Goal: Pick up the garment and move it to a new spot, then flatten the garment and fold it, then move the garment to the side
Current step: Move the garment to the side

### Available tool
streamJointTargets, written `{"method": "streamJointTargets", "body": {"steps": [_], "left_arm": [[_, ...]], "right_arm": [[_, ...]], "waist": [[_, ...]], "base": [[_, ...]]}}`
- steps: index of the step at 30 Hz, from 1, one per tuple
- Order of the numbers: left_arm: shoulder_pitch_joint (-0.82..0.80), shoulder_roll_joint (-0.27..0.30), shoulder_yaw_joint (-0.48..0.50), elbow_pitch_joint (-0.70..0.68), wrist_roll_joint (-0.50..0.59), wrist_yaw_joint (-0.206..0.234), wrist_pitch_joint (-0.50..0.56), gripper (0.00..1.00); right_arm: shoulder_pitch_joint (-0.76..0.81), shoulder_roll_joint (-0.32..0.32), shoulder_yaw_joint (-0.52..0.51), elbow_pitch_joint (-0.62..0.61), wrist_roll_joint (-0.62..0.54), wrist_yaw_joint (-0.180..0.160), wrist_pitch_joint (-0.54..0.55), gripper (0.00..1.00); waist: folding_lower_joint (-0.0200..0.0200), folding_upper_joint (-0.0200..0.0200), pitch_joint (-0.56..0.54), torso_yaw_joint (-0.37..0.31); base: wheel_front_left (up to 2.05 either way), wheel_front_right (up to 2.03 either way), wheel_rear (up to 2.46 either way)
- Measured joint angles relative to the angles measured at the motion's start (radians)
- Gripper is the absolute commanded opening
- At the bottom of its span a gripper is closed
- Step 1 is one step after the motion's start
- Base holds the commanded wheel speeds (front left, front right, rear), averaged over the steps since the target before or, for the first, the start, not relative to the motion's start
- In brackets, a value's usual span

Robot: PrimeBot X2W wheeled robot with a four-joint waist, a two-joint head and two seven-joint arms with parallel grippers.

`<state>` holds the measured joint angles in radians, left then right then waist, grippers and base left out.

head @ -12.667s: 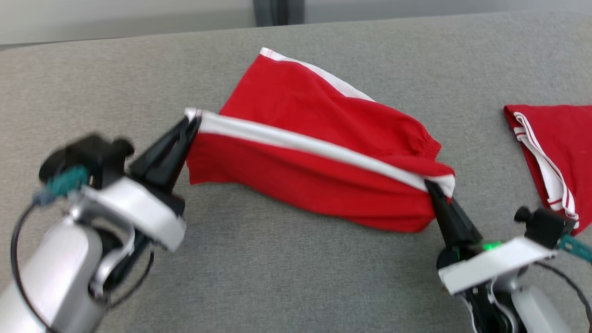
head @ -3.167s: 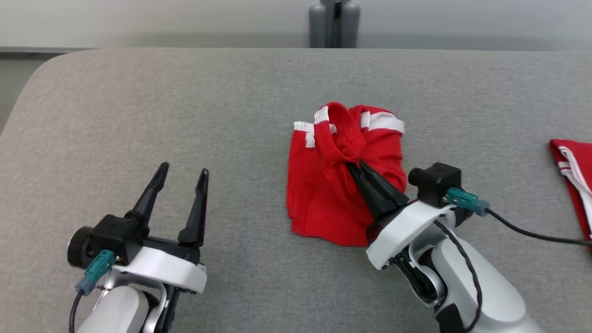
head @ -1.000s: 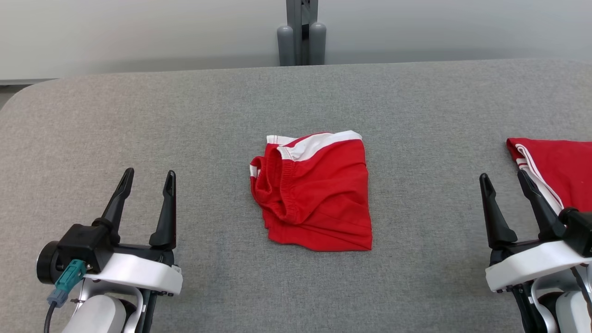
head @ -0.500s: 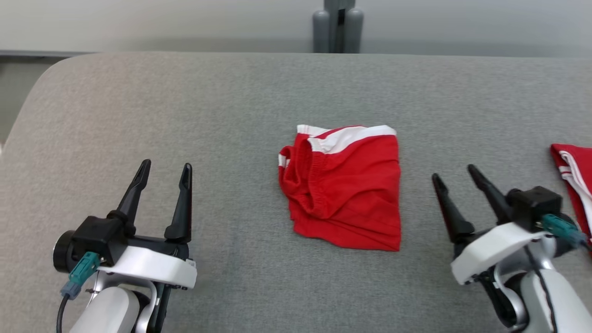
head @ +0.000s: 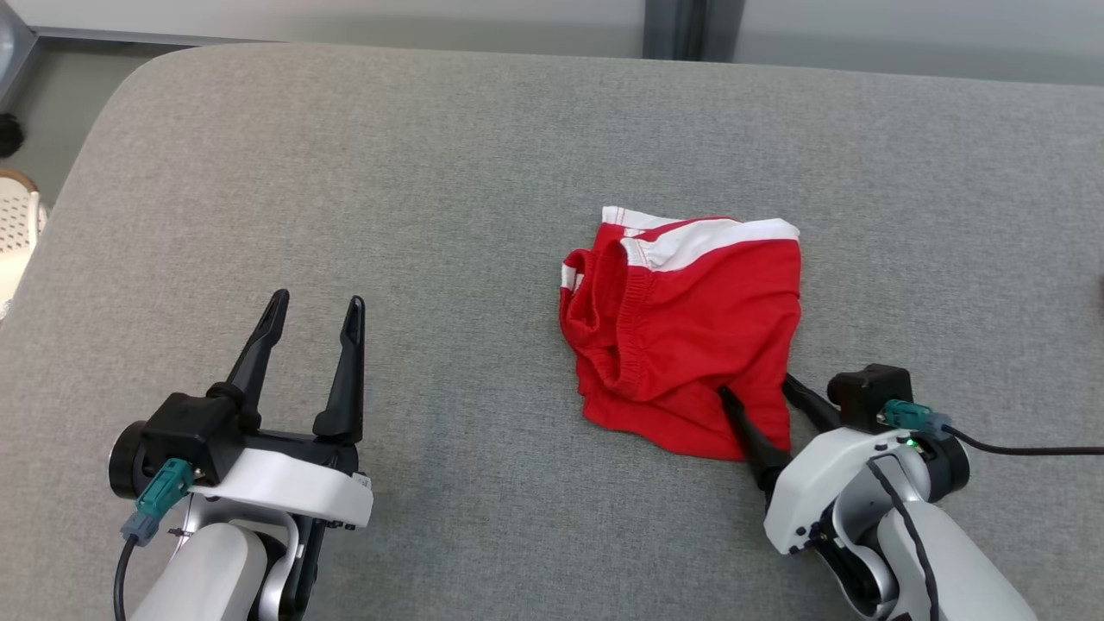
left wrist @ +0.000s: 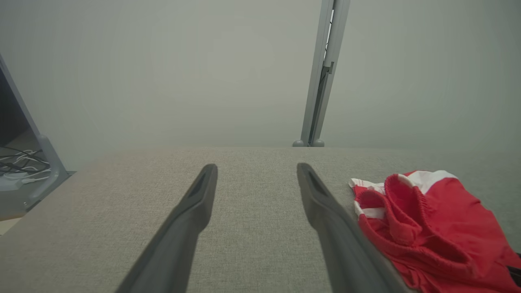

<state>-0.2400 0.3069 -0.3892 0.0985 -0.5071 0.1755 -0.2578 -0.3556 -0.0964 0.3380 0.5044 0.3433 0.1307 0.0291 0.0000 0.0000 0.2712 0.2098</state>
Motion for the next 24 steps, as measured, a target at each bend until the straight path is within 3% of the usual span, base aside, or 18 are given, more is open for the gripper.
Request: {"method": "streamJointTargets", "body": {"steps": [3,4,5,6,12,24], "left_arm": [[0.000,-0.004,0.004,0.007,0.004,-0.005,-0.001,1.00],[-0.001,-0.004,0.004,0.008,0.005,-0.007,-0.001,1.00],[-0.002,-0.005,0.005,0.008,0.006,-0.007,-0.002,1.00],[-0.005,-0.006,0.006,0.010,0.007,-0.008,-0.002,1.00],[-0.013,-0.005,0.019,0.008,0.014,-0.013,-0.002,1.00],[-0.017,0.042,0.058,-0.051,0.027,0.001,0.002,1.00]], "right_arm": [[-0.006,0.005,0.024,0.020,0.024,0.000,0.005,1.00],[-0.008,0.007,0.031,0.022,0.030,0.000,0.005,0.87],[-0.010,0.008,0.035,0.024,0.038,0.000,0.002,0.32],[-0.011,0.009,0.040,0.026,0.043,0.000,-0.002,0.00],[-0.032,-0.015,0.095,-0.003,0.040,0.001,-0.009,0.00],[-0.046,-0.196,0.121,-0.184,-0.014,0.000,0.026,0.00]], "waist": [[0.0000,0.0000,0.000,-0.012],[0.0000,0.0000,0.000,-0.016],[0.0000,0.0000,0.000,-0.021],[0.0000,0.0000,0.000,-0.026],[0.0000,0.0000,0.001,-0.061],[0.0000,0.0000,0.039,-0.247]], "base": [[0.00,0.00,0.00],[0.00,0.00,0.00],[0.00,0.00,0.00],[0.00,0.00,0.00],[0.00,0.00,0.00],[0.00,0.00,0.00]]}}
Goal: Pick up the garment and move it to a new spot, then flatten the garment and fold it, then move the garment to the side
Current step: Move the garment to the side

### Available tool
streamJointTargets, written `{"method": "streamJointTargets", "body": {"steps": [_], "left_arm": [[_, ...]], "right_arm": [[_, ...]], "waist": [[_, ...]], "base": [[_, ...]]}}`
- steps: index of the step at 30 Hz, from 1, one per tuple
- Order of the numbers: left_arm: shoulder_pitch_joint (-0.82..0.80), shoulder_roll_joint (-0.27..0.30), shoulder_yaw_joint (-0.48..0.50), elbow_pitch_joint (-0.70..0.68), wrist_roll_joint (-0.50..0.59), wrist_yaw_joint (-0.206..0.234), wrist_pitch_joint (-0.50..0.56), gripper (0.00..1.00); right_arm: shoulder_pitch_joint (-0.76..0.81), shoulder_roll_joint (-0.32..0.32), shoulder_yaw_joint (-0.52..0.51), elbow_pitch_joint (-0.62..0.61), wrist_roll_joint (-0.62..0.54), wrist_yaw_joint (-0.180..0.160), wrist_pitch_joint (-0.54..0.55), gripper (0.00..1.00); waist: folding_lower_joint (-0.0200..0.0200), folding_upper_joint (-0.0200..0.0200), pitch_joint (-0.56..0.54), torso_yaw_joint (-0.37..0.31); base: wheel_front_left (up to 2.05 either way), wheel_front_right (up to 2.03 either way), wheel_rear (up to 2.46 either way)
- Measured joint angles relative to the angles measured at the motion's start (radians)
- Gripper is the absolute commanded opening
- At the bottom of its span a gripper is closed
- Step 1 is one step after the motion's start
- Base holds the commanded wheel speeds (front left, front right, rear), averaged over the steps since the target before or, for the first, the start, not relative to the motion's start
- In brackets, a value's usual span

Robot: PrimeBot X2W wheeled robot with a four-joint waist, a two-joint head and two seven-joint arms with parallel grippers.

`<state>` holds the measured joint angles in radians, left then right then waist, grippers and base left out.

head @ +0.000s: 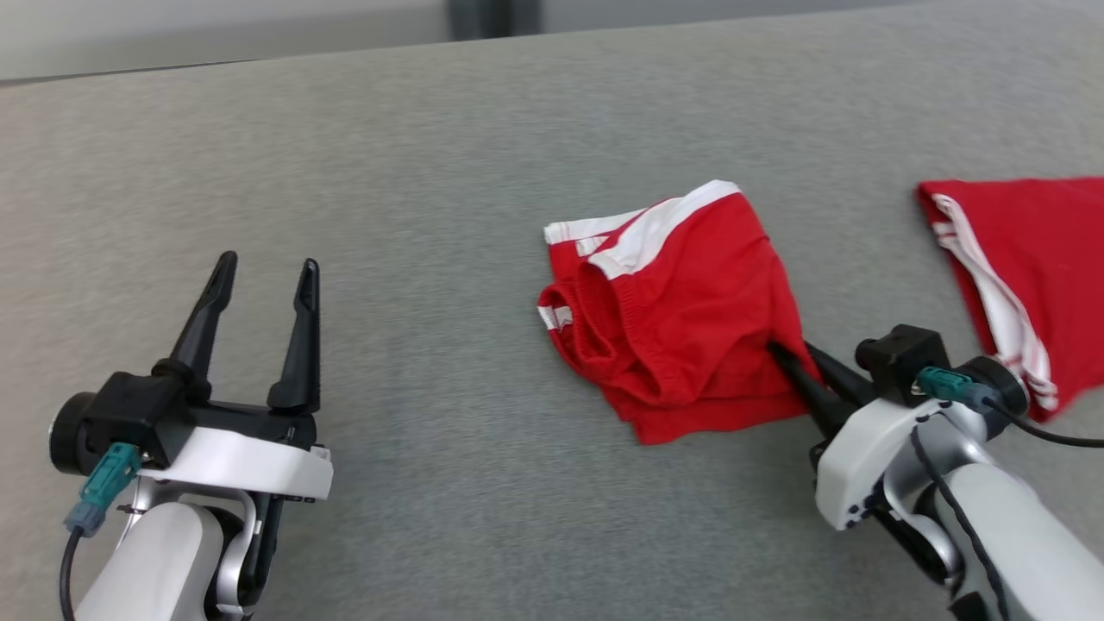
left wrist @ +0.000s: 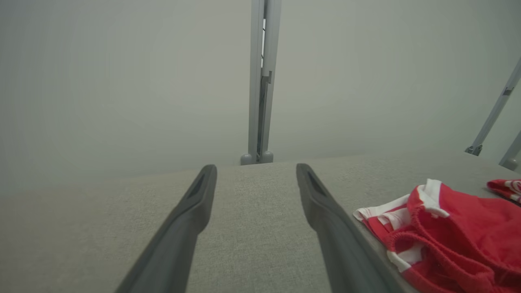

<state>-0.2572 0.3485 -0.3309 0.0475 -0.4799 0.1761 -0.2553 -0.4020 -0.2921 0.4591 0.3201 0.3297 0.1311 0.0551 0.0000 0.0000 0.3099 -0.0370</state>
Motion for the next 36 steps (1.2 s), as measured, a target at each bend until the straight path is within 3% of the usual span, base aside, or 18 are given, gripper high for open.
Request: {"method": "streamJointTargets", "body": {"steps": [6,14,24,30,31,32,33,36], "left_arm": [[-0.015,0.021,-0.009,-0.028,0.013,0.001,0.028,1.00],[-0.027,0.034,-0.026,-0.051,0.017,0.001,0.059,1.00],[-0.063,0.037,-0.048,-0.060,0.022,-0.009,0.070,1.00],[-0.067,0.036,-0.054,-0.057,0.023,-0.011,0.070,1.00],[-0.072,0.035,-0.056,-0.056,0.023,-0.014,0.070,1.00],[-0.078,0.035,-0.056,-0.055,0.023,-0.015,0.070,1.00],[-0.080,0.033,-0.057,-0.054,0.023,-0.016,0.069,1.00],[-0.080,0.029,-0.058,-0.051,0.022,-0.015,0.066,1.00]], "right_arm": [[0.012,-0.070,-0.033,-0.069,-0.019,0.000,0.025,0.00],[-0.057,-0.139,-0.045,-0.106,-0.028,0.000,0.028,0.00],[-0.202,-0.284,-0.105,-0.038,-0.013,0.000,0.015,0.00],[-0.226,-0.321,-0.135,0.053,0.002,0.000,0.021,0.00],[-0.227,-0.320,-0.142,0.077,0.010,0.000,0.025,0.09],[-0.228,-0.319,-0.147,0.093,0.008,0.000,0.023,0.64],[-0.230,-0.314,-0.158,0.106,0.009,0.000,0.014,1.00],[-0.232,-0.291,-0.204,0.150,0.009,0.000,0.016,1.00]], "waist": [[0.0000,0.0000,0.020,-0.118],[0.0000,0.0000,0.049,-0.215],[0.0000,0.0000,0.099,-0.226],[0.0000,0.0000,0.112,-0.221],[0.0000,0.0000,0.114,-0.219],[0.0000,0.0000,0.115,-0.216],[-0.0001,0.0000,0.117,-0.213],[0.0000,0.0000,0.120,-0.208]], "base": [[0.00,0.00,0.00],[0.00,0.00,0.00],[0.00,0.00,0.00],[0.00,0.00,0.00],[0.00,0.00,0.00],[0.00,0.00,0.00],[0.00,0.00,0.00],[0.00,0.00,0.00]]}}
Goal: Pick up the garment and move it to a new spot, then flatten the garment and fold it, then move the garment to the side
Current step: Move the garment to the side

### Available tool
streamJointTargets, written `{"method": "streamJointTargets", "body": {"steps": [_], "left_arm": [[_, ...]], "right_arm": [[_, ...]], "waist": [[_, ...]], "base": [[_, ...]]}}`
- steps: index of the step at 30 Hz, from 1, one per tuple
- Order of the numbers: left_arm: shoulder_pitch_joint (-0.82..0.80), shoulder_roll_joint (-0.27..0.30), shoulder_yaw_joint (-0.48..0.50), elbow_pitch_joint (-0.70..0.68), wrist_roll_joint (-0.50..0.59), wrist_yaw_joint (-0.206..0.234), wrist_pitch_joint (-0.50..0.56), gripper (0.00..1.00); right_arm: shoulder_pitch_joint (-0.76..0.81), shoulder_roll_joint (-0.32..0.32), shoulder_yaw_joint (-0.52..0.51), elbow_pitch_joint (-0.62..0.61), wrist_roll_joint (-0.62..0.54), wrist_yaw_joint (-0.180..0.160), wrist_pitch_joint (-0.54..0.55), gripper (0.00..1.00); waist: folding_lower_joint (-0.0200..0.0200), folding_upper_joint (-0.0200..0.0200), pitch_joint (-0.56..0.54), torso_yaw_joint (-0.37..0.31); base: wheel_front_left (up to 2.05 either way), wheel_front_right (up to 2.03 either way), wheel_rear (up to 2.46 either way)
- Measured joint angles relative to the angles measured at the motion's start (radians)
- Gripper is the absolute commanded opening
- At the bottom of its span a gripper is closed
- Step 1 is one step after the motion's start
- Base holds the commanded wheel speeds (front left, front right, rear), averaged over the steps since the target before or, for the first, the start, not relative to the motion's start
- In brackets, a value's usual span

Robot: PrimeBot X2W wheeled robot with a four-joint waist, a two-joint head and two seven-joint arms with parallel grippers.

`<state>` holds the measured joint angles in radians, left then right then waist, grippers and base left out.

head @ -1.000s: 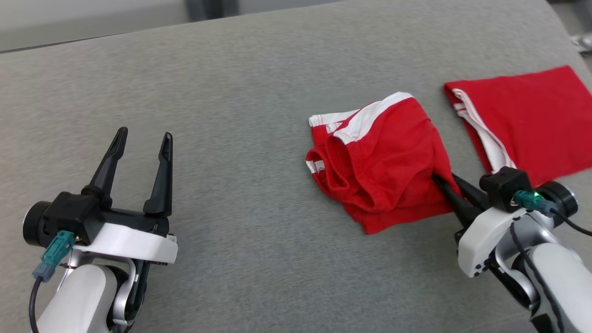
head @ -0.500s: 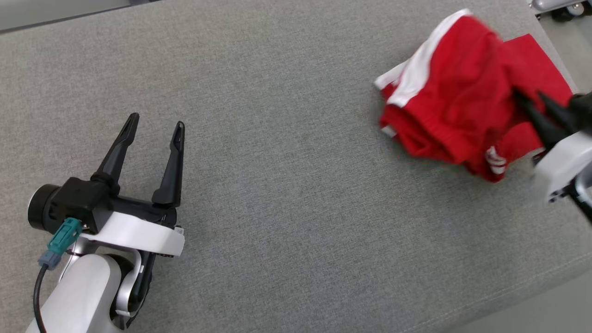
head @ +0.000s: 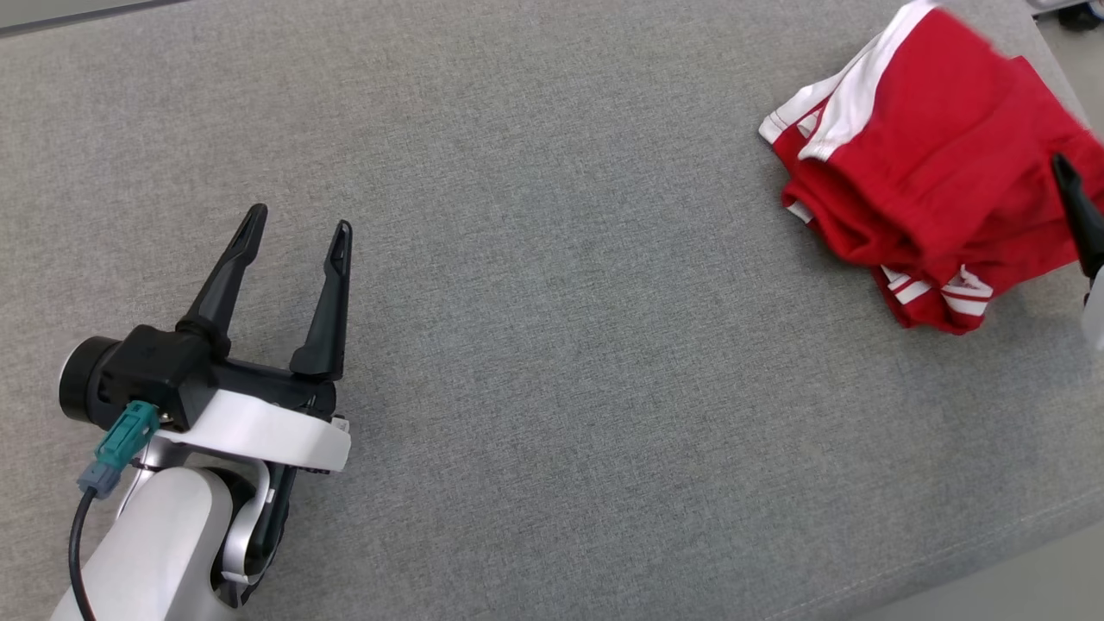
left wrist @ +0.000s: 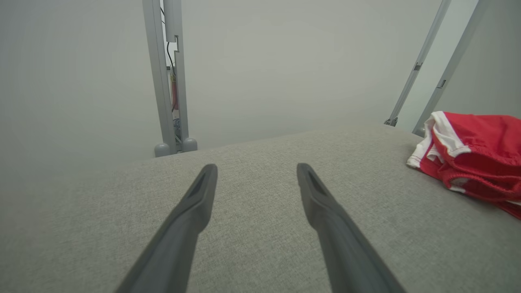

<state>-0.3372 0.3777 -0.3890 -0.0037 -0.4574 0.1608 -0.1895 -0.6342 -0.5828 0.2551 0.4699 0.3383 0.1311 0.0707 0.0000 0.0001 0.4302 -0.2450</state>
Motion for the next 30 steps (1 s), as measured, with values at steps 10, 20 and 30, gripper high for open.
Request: {"method": "streamJointTargets", "body": {"steps": [10,20,30], "left_arm": [[0.003,0.001,0.016,0.015,-0.013,0.008,-0.019,1.00],[0.028,-0.010,0.061,0.018,-0.037,0.035,-0.049,1.00],[0.101,-0.020,0.096,0.006,-0.047,0.061,-0.062,1.00]], "right_arm": [[0.144,0.160,-0.188,-0.148,0.016,0.000,-0.045,1.00],[0.323,0.418,-0.280,-0.432,-0.032,0.000,-0.156,1.00],[0.418,0.509,-0.248,-0.483,-0.099,0.000,-0.162,1.00]], "waist": [[0.0000,0.0000,-0.028,0.013],[0.0000,0.0000,-0.098,0.073],[0.0000,0.0000,-0.185,0.175]], "base": [[0.00,0.00,0.00],[0.00,0.00,0.00],[0.00,0.00,0.00]]}}
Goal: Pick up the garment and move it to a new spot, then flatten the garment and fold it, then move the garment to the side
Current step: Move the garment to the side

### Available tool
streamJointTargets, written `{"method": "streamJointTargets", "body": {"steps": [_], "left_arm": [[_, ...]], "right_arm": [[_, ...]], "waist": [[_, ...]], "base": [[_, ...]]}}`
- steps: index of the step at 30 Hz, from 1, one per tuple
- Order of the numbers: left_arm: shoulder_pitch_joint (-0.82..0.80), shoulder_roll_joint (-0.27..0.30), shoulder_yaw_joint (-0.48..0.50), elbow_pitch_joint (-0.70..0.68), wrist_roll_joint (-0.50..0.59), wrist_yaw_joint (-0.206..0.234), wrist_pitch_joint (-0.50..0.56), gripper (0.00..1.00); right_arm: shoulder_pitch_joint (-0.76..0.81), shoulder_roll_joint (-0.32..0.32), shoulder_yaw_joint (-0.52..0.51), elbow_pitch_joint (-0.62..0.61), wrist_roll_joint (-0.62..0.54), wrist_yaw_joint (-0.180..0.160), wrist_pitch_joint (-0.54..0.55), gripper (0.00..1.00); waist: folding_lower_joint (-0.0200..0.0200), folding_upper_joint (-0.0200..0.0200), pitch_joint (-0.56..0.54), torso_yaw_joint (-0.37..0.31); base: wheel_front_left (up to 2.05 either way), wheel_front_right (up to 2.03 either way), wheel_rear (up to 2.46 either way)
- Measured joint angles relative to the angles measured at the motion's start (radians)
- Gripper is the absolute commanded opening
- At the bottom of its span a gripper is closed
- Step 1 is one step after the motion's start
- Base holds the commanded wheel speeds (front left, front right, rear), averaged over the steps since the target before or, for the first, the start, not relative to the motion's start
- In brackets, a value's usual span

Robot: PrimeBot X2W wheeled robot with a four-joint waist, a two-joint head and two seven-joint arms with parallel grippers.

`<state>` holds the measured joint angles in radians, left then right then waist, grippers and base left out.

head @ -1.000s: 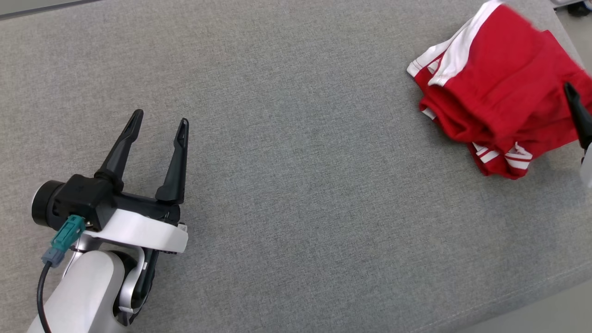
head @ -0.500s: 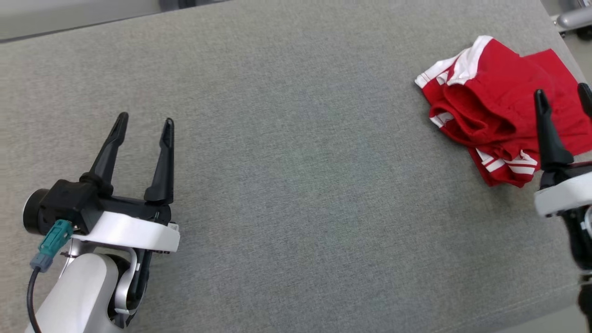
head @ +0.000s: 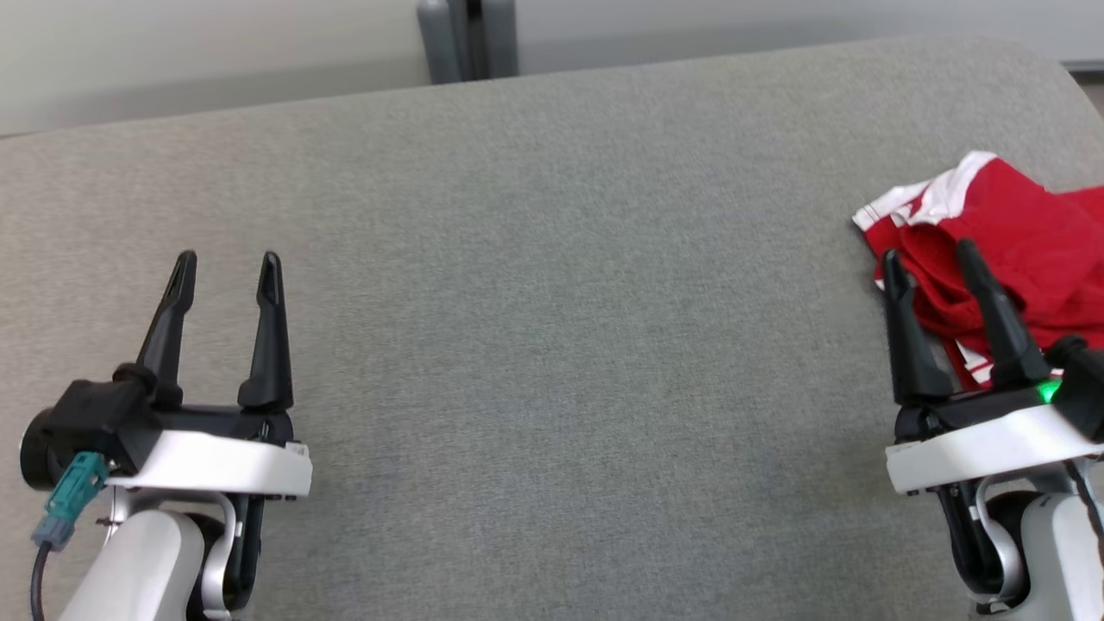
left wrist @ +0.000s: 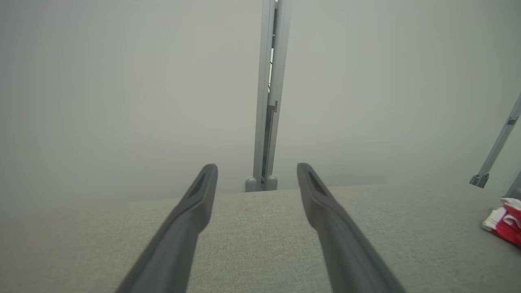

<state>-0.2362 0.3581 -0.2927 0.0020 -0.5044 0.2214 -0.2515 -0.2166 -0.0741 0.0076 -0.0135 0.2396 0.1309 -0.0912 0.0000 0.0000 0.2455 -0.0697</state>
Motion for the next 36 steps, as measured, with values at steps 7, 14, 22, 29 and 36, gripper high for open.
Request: {"method": "streamJointTargets", "body": {"steps": [7,14,22,29,36], "left_arm": [[0.070,-0.006,0.001,0.009,-0.005,0.006,-0.005,1.00],[0.128,0.003,0.006,0.037,-0.016,-0.013,-0.006,1.00],[0.190,0.004,0.003,0.046,-0.016,-0.017,-0.008,1.00],[0.227,0.003,-0.002,0.059,-0.025,-0.016,-0.007,1.00],[0.230,0.005,-0.002,0.067,-0.034,-0.016,-0.007,1.00]], "right_arm": [[0.048,0.015,0.001,0.064,-0.017,0.000,-0.001,1.00],[0.094,0.018,-0.004,0.107,-0.045,0.000,-0.002,1.00],[0.145,0.021,-0.006,0.119,-0.058,0.000,0.005,1.00],[0.179,0.023,-0.023,0.116,-0.060,0.000,0.013,1.00],[0.186,0.024,-0.028,0.108,-0.060,0.000,0.021,1.00]], "waist": [[0.0000,0.0000,-0.078,0.048],[0.0000,0.0000,-0.151,0.075],[-0.0001,0.0000,-0.209,0.082],[0.0000,0.0000,-0.238,0.079],[0.0000,0.0000,-0.242,0.078]], "base": [[0.00,0.00,0.00],[0.00,0.00,0.00],[0.00,0.00,0.00],[0.00,0.00,0.00],[0.00,0.00,0.00]]}}
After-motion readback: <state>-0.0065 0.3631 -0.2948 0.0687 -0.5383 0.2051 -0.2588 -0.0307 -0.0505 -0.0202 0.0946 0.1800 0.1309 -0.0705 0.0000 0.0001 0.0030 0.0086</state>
